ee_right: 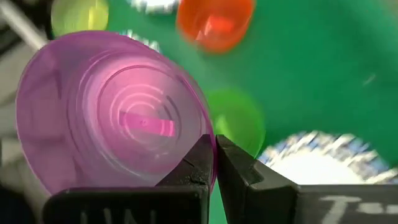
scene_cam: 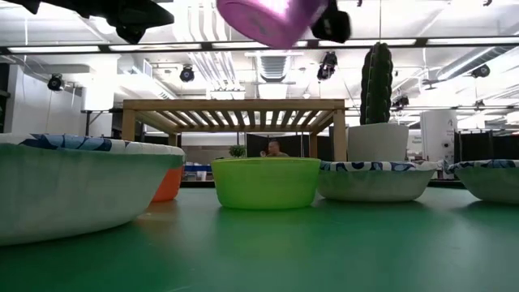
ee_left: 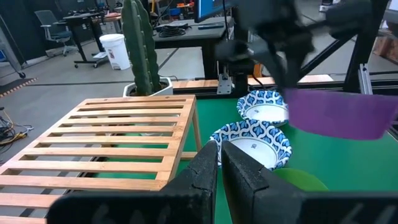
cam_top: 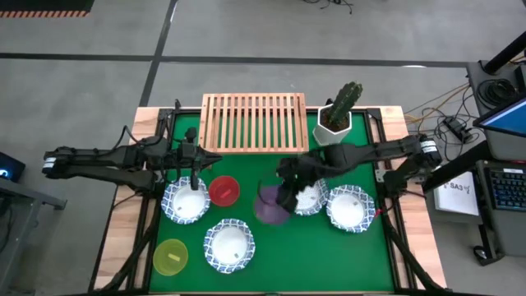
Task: Place and stack bowls onto a shelf
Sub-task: Put the small purple bowl on the shelf
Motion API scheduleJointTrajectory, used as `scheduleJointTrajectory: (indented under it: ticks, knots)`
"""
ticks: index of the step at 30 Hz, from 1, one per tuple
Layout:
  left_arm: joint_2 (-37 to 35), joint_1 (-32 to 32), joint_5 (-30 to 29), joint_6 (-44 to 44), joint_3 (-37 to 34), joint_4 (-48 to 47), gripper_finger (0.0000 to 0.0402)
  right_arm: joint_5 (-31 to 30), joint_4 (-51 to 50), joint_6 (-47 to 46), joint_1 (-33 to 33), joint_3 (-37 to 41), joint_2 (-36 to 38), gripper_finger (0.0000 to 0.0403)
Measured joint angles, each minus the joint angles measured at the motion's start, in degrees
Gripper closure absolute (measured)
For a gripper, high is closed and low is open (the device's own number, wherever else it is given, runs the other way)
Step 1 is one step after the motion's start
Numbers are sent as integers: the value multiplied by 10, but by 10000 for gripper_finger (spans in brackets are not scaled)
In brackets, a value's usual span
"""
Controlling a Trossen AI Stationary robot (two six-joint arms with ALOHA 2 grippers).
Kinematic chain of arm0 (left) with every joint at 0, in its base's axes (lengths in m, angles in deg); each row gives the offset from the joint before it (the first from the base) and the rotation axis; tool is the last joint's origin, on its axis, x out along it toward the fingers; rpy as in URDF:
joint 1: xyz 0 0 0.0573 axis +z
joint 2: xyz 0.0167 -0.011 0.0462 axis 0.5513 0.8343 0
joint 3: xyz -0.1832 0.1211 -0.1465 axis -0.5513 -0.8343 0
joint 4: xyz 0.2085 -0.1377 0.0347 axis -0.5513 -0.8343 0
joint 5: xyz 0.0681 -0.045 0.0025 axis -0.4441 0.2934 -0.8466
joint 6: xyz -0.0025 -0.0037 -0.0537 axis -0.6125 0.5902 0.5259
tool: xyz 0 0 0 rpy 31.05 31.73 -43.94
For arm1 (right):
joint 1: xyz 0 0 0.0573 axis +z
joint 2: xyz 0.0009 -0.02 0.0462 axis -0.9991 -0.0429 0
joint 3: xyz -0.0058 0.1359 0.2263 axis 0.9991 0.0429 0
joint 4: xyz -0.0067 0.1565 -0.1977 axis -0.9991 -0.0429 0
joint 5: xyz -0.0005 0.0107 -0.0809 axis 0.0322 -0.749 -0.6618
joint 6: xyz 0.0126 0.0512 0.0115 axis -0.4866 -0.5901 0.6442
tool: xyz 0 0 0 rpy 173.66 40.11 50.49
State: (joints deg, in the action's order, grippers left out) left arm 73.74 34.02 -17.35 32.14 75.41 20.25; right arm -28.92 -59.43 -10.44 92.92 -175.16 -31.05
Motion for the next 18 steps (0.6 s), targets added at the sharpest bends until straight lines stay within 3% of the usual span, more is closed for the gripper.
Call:
scheduleJointTrajectory:
  ticks: [10,18]
  knots:
    - [0,0,0,0,0,0,397,-49,-3,7,-139,-93,0,394]
    - [0,0,0,0,0,0,397,3,-9,7,-282,-99,-3,394]
